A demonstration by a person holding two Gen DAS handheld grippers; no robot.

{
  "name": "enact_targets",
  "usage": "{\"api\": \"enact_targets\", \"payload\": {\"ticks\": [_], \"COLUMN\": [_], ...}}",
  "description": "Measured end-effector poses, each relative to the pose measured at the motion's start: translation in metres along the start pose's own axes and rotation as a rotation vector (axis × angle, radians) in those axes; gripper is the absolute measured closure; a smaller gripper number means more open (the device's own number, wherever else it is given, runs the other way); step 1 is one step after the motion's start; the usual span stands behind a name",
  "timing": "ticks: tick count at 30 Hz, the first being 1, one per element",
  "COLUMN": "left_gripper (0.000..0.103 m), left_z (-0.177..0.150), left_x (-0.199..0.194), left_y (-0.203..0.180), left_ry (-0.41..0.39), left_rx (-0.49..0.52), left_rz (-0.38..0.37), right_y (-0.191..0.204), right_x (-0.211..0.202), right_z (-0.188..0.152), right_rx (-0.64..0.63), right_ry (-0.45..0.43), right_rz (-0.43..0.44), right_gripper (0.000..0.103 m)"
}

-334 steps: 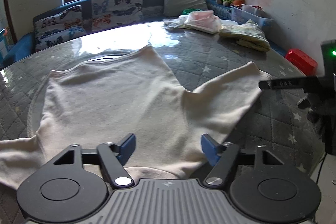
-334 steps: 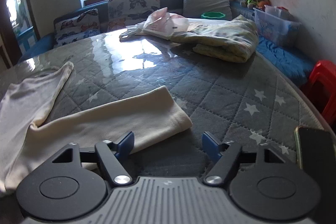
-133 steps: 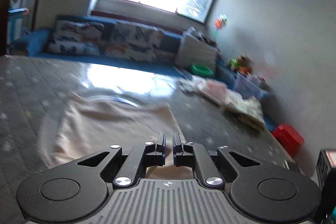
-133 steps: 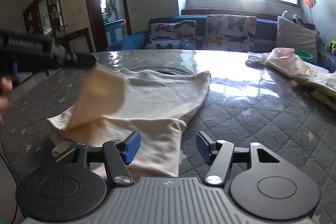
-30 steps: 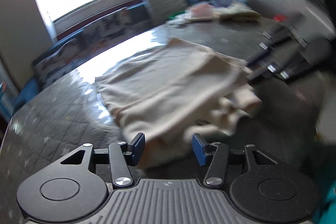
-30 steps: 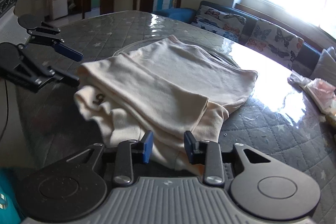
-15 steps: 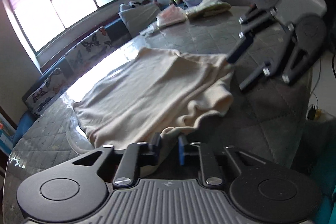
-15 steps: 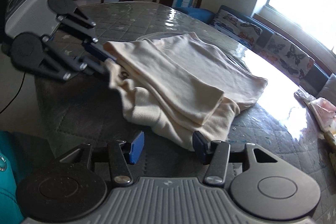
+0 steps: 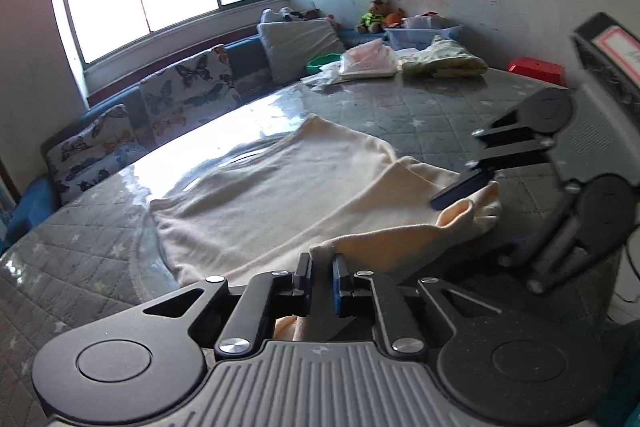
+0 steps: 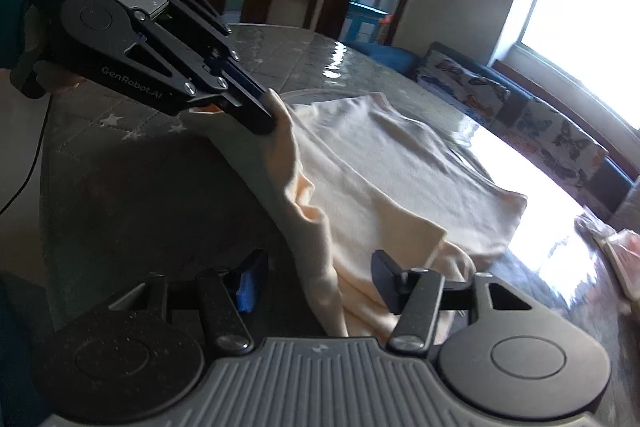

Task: Fold clothes
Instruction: 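Grasp the shirt hem with the left gripper while the right gripper grasps it too, then lift the hem with both grippers and fold it toward the collar, release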

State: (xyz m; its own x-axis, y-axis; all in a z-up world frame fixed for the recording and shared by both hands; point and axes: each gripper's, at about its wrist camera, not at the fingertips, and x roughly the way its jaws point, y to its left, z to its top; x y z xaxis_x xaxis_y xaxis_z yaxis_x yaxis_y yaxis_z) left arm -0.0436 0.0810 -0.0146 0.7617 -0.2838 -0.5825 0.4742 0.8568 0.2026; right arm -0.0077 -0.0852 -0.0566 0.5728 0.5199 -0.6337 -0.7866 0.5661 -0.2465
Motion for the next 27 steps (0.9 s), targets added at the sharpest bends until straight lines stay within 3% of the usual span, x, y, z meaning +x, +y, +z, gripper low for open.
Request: {"api": "enact_targets", "payload": {"ticks": [1,3,6,8,12,16,21,25,27], "left_gripper": [0.086,0.083,0.067,0.057,0.053,0.038,0.042,0.074,0.084], "left_z": [-0.002,-0.008,-0.018,-0.023,-0.03,-0.034,-0.037,-0.038,-0.037], "left_x": [-0.001,-0.005,-0.01,-0.011,-0.01,-0.007,0.002,0.006,0.003], "left_y": [0.0,0.0,-0.004,-0.007,-0.012,-0.017,-0.016,-0.01,-0.006], "left_ry": [0.002,0.002,0.007,0.012,0.02,0.023,0.042,0.055,0.052], "left_rx": [0.001,0.007,0.038,0.062,0.112,0.161,0.194,0.188,0.17], "left_rz": [-0.003,-0.004,0.012,0.02,0.023,0.034,0.065,0.069,0.063], "right_y": [-0.003,-0.011,-0.021,-0.025,-0.027,-0.034,-0.037,-0.034,-0.032], "right_x": [0.002,0.003,0.003,0.003,0.004,0.002,0.001,0.001,0.0], "right_z": [0.001,0.004,0.007,0.009,0.011,0.015,0.019,0.021,0.019], "right_rx": [0.021,0.069,0.137,0.162,0.183,0.235,0.223,0.212,0.21], "right_ry": [0.006,0.012,0.019,0.021,0.021,0.014,0.007,-0.001,-0.006], "right_rz": [0.024,0.044,0.074,0.083,0.081,0.095,0.082,0.069,0.06], "right_gripper": [0.067,0.078,0.086,0.088,0.089,0.089,0.089,0.091,0.092]}}
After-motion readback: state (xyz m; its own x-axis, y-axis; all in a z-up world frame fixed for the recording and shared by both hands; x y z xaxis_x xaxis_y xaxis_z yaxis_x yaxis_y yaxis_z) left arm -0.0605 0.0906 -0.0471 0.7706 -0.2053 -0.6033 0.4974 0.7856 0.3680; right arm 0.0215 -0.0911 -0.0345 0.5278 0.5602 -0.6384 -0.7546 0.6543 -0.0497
